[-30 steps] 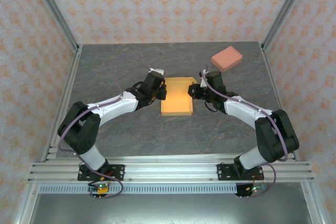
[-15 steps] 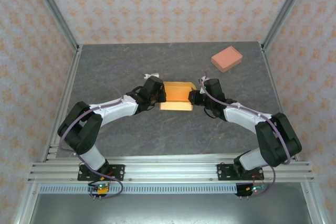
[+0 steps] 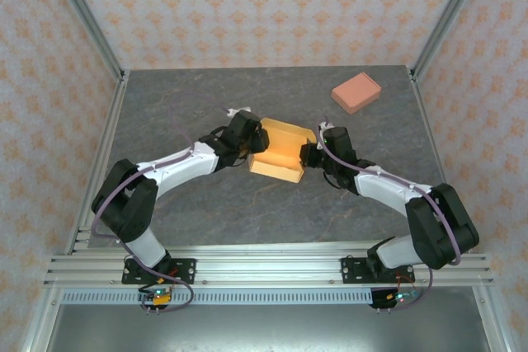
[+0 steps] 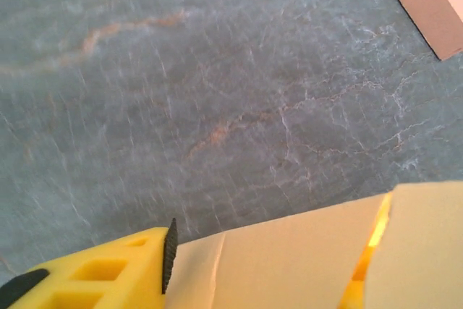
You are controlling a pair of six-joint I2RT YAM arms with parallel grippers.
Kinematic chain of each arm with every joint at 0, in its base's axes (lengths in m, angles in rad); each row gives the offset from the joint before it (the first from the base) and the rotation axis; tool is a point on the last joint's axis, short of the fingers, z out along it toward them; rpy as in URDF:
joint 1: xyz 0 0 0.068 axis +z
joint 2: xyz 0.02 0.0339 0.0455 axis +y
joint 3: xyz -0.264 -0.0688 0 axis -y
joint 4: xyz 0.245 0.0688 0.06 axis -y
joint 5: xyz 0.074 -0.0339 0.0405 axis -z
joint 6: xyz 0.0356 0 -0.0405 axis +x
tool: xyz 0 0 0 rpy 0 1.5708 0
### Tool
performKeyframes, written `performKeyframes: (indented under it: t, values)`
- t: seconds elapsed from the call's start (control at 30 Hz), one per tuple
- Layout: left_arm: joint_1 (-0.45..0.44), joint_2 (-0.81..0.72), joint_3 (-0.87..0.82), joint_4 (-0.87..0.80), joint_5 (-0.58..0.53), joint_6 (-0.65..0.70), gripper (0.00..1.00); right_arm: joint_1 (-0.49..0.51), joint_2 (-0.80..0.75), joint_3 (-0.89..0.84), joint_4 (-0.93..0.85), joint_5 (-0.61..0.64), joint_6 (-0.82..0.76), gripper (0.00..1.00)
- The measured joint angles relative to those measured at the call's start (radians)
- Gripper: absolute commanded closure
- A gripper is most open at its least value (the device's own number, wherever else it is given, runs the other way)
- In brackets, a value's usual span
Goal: Fold the paper box
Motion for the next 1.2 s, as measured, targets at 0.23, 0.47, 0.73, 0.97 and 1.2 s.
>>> performKeyframes:
  t: [0.23,0.47,0.73,0.97,1.2]
  values:
    - [0.003,0.009,0.034,-0.089,-0.106,0.136,0.46,0.0,-0.003,0.001,0.026,0.0,-0.047,0.92]
    - [0.068,0.054,0.031,-0.073,-0.048,0.213,0.64,0.0,-0.003,0.028,-0.003,0.017,-0.127,0.93]
    - [0.108,0.056,-0.023,0.019,0.052,0.271,0.36,0.0,-0.003,0.087,-0.093,0.058,-0.242,0.93]
    - [0.131,0.053,-0.05,0.091,0.135,0.338,0.47,0.0,0.002,0.172,-0.15,0.071,-0.327,0.93]
    - [0.133,0.064,-0.048,0.119,0.18,0.348,0.4,0.0,0.04,0.234,-0.209,0.094,-0.394,0.94]
